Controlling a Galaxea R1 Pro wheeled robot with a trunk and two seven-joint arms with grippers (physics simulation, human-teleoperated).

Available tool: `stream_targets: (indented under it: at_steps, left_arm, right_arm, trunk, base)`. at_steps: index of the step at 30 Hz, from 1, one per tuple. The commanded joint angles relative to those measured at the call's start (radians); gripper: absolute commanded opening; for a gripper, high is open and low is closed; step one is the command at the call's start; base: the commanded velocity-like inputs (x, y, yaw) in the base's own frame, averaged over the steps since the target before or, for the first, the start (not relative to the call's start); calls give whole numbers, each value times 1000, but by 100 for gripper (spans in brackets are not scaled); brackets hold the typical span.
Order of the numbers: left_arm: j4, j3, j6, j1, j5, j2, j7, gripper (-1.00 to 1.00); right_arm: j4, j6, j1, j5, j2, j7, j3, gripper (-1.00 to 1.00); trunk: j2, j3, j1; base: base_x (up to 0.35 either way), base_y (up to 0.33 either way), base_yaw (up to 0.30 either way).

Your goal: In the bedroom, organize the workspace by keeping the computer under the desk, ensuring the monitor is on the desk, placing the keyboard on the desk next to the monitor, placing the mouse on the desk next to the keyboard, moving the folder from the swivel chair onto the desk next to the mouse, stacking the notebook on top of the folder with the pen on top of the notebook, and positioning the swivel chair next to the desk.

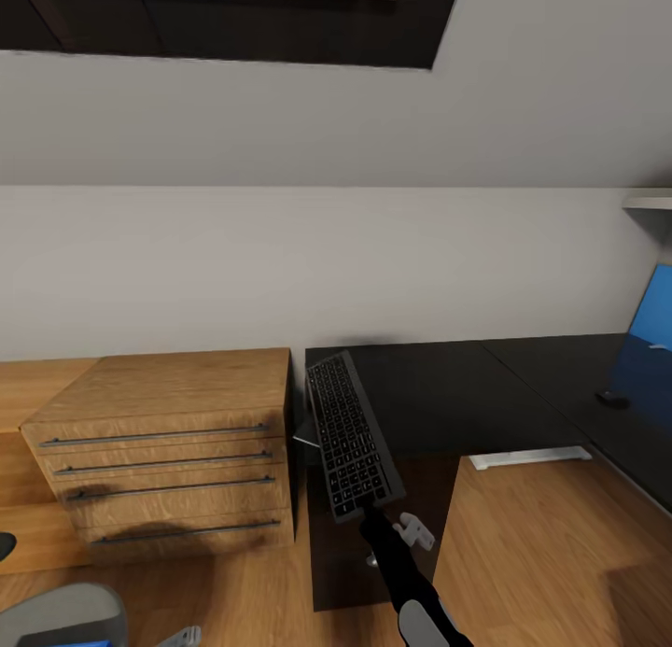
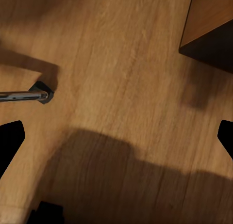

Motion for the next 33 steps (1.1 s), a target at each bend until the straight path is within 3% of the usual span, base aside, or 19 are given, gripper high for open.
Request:
stream_targets:
  at_steps: [1,14,27,29,33]
  left_arm:
    - [-1,-2,6,0,9,0,-3,100]
    - [-1,-2,6,0,8,-2,-4,100]
    - [-1,-4,5,0,6,-27,-4,100]
    - [-1,-4,5,0,5,-34,-3,100]
    - [-1,-6,1,0,0,-53,-3,100]
  right_arm:
    - [0,-7,-1,-12,-1,-1,3,-100]
    - [-78,-7,-1,-12,-14,-2,6,-100]
    - [-146,3,-1,-16,-45,-33,5,-100]
    - [-157,11,-1,-22,-50,-37,5,-100]
    - [-195,67,-1,-83,-84,-43,5,-100]
  trunk:
    - [7,2,-4]
    - [98,43,-54]
    - [189,84,-104]
    - [203,90,-111]
    - [231,102,-127]
  base:
    - [0,0,0]
    - [0,0,0]
    - [0,0,0]
    - [0,0,0]
    - [0,0,0]
